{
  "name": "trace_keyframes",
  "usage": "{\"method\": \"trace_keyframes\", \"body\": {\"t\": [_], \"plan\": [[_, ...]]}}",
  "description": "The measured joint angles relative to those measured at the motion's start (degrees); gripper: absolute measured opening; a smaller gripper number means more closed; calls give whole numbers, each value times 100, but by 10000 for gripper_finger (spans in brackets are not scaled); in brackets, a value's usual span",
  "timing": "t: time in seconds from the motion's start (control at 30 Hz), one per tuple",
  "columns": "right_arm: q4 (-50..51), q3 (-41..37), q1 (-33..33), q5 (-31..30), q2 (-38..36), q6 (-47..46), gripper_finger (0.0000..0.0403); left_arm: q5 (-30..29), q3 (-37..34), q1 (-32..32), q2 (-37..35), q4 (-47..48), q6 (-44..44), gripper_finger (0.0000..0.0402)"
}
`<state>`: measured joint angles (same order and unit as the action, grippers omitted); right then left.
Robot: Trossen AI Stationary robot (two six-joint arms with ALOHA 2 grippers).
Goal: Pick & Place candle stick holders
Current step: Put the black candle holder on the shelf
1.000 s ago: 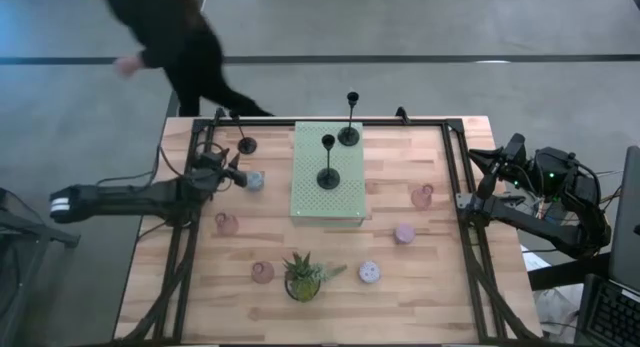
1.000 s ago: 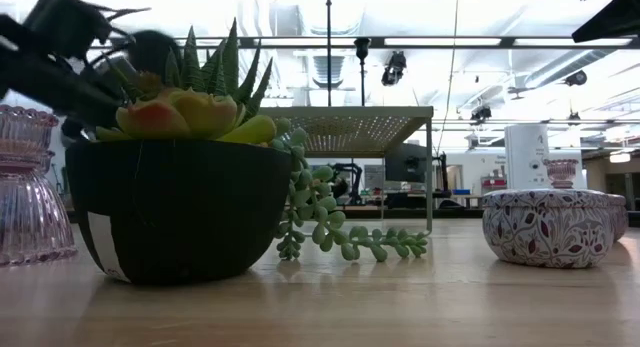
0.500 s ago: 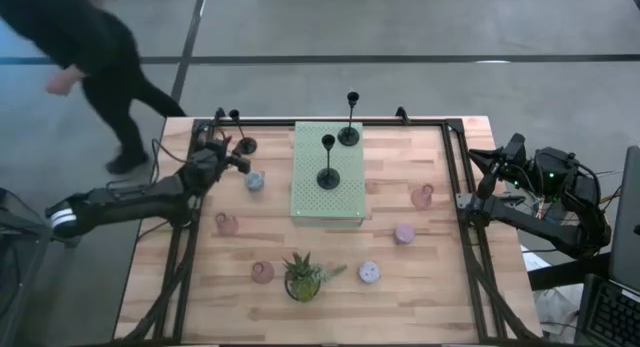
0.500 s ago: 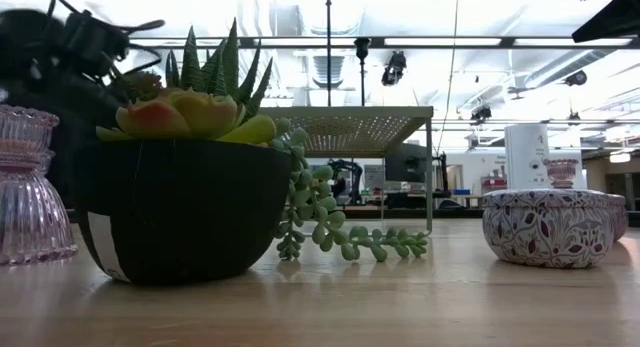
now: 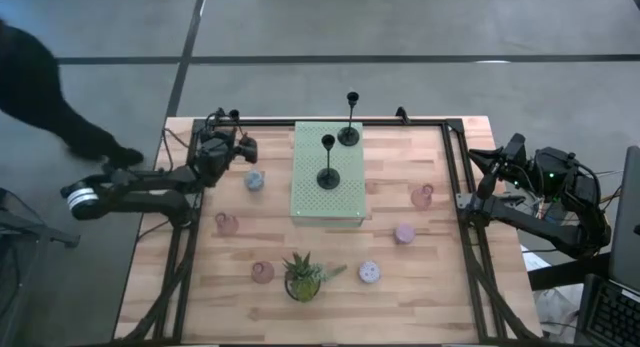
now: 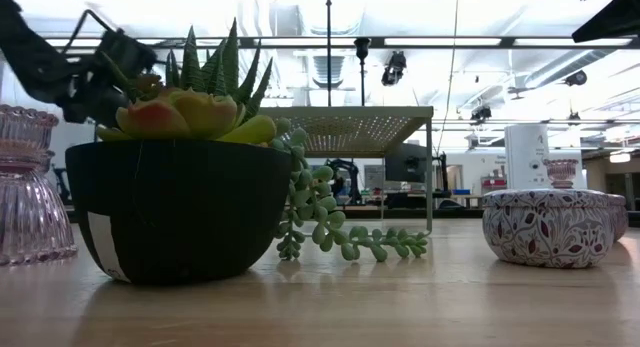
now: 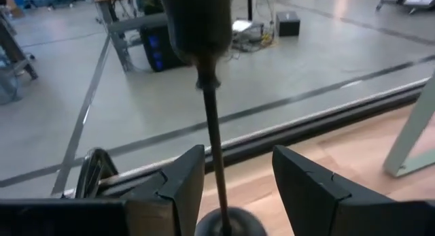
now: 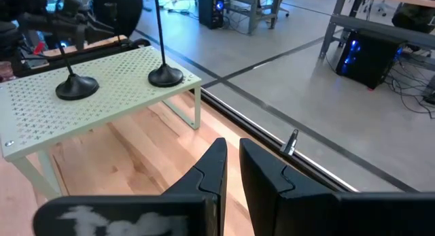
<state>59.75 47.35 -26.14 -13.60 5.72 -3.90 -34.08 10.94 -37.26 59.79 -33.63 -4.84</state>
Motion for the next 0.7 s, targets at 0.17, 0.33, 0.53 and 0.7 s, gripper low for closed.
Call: {"method": "trace_keyframes", "body": {"t": [0.17, 0.33, 0.53, 0.7], "plan": [[0, 0, 0, 1, 0, 0, 34, 2, 153, -190, 518, -442, -77, 179], [0, 0, 0, 1, 0, 0, 34, 1, 304, -429, 903, -782, -130, 179], [0, 0, -1, 1, 0, 0, 34, 2, 501, -550, 1098, -755, -132, 155], [0, 0, 1, 1, 0, 0, 34, 515, 652, -550, 987, -664, -70, 51]]}}
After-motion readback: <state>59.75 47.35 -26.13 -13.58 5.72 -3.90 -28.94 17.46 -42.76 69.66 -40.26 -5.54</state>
